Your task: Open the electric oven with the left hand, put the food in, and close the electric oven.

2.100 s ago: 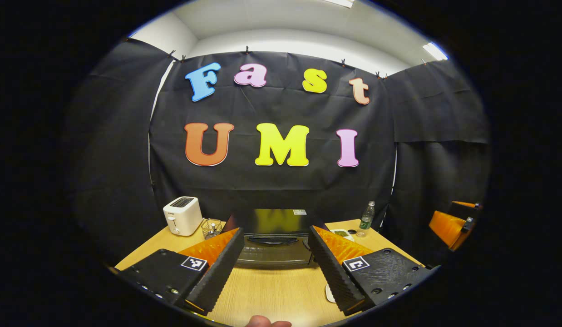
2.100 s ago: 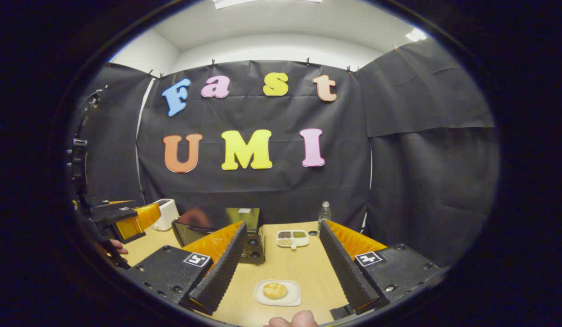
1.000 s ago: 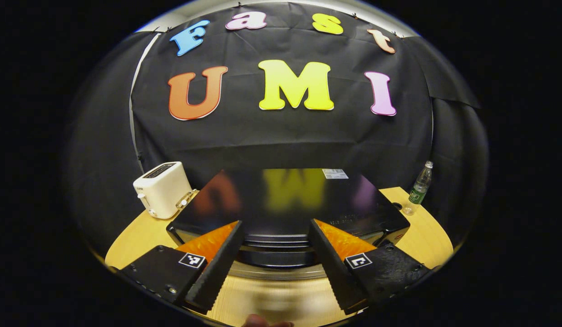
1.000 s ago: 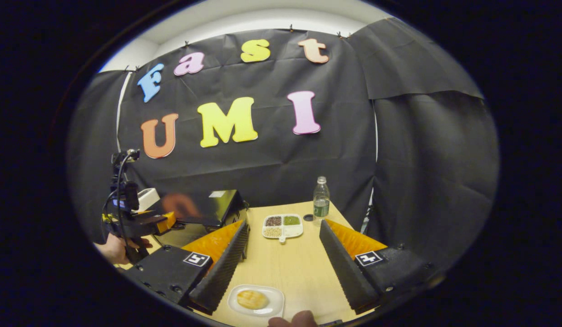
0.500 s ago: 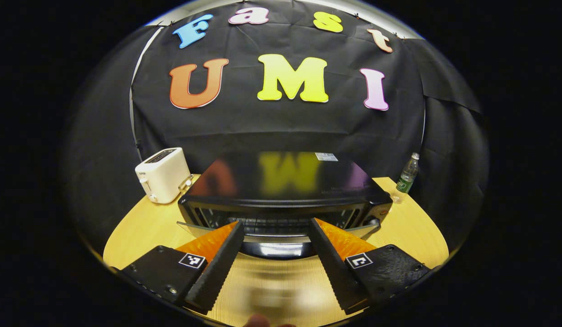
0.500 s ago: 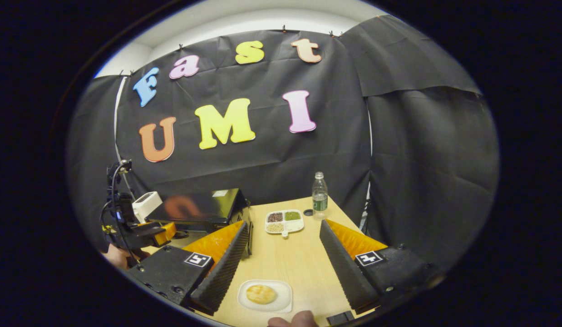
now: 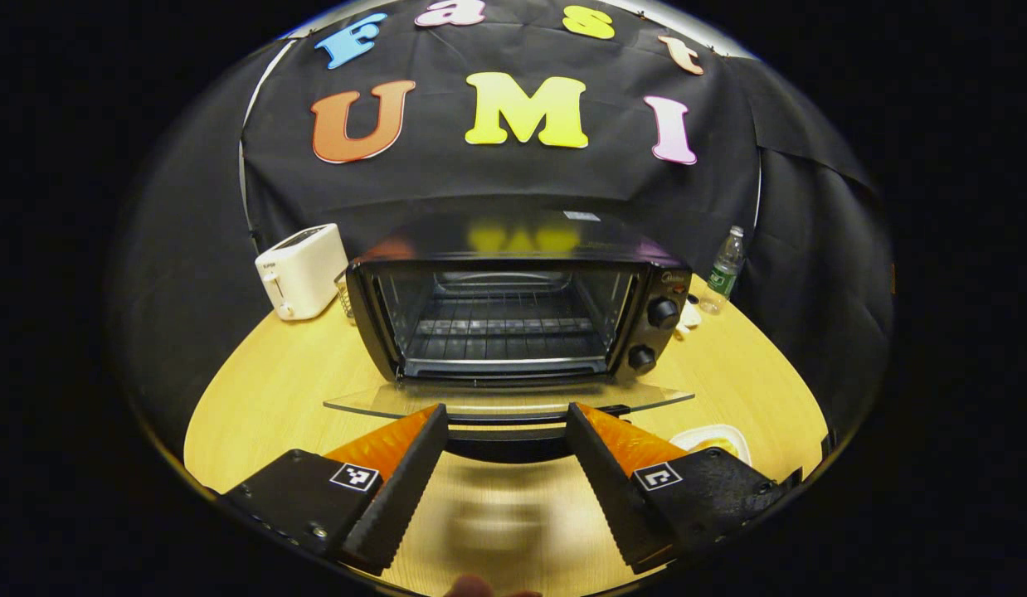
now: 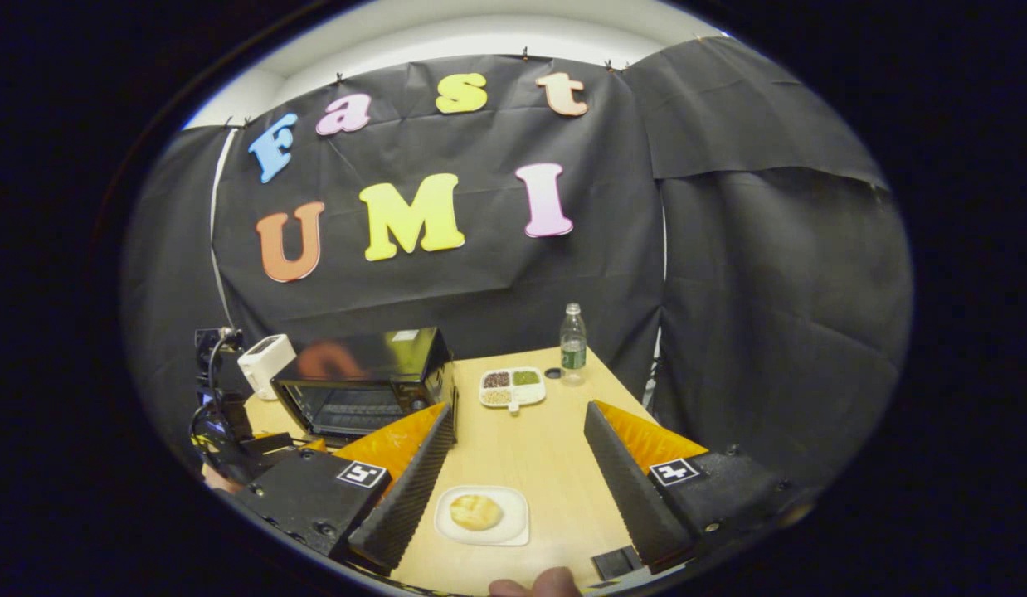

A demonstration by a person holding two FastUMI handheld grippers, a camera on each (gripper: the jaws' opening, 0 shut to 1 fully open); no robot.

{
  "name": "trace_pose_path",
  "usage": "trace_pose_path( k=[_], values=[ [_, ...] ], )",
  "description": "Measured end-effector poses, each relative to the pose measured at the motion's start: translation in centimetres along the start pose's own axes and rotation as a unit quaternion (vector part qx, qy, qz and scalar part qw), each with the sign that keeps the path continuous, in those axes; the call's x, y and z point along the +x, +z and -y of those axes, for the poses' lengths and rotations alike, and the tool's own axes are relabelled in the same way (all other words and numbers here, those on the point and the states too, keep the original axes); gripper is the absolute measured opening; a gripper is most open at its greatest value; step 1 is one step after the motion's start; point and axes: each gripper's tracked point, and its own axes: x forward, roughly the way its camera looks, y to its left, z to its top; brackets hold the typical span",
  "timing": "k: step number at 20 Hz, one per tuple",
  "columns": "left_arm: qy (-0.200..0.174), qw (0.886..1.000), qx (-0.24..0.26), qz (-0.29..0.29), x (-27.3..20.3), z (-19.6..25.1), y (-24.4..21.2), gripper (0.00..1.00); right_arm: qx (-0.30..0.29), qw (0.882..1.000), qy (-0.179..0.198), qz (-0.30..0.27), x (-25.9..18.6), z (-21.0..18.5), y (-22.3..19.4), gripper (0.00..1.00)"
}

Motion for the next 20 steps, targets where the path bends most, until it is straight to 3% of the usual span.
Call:
trace_pose_path(
  k=[1,2,3,4,5,9,10,11,13,20],
  values=[
    [-0.004,1.0,-0.006,-0.008,0.0,-0.1,-0.7,0.89,-0.001,1.0,-0.003,-0.004,-0.4,0.0,-0.3,0.97],
    [-0.006,1.0,-0.012,-0.016,-0.1,-0.1,-1.4,0.96,-0.002,1.0,-0.007,-0.007,-0.7,0.1,-0.7,0.97],
    [-0.01,0.999,-0.017,-0.028,-0.2,0.0,-2.2,0.89,-0.003,1.0,-0.009,-0.011,-1.0,0.1,-1.0,0.97],
    [-0.01,0.999,-0.021,-0.042,-0.2,-0.2,-3.3,0.89,-0.005,1.0,-0.011,-0.015,-1.3,0.1,-1.4,0.97],
    [-0.009,0.998,-0.026,-0.058,-0.2,-0.2,-4.3,0.95,-0.009,1.0,-0.012,-0.018,-1.5,0.0,-1.7,0.97],
    [-0.011,0.995,-0.033,-0.098,0.7,-0.3,-7.5,0.92,-0.024,0.999,-0.014,-0.041,-2.5,-0.3,-3.6,0.97],
    [-0.013,0.993,-0.041,-0.11,0.8,-0.4,-8.3,0.85,-0.026,0.998,-0.014,-0.048,-2.7,-0.2,-4.1,1.0],
    [-0.011,0.992,-0.047,-0.117,1.0,-0.5,-8.8,0.93,-0.029,0.998,-0.014,-0.054,-3.0,-0.2,-4.4,0.97],
    [-0.008,0.99,-0.053,-0.133,1.4,-0.6,-9.7,0.93,-0.035,0.997,-0.016,-0.066,-3.4,-0.2,-5.1,0.97],
    [-0.023,0.991,-0.054,-0.123,0.5,-0.5,-10.1,0.93,-0.045,0.994,-0.015,-0.097,-4.6,0.0,-6.3,0.98]
  ],
)
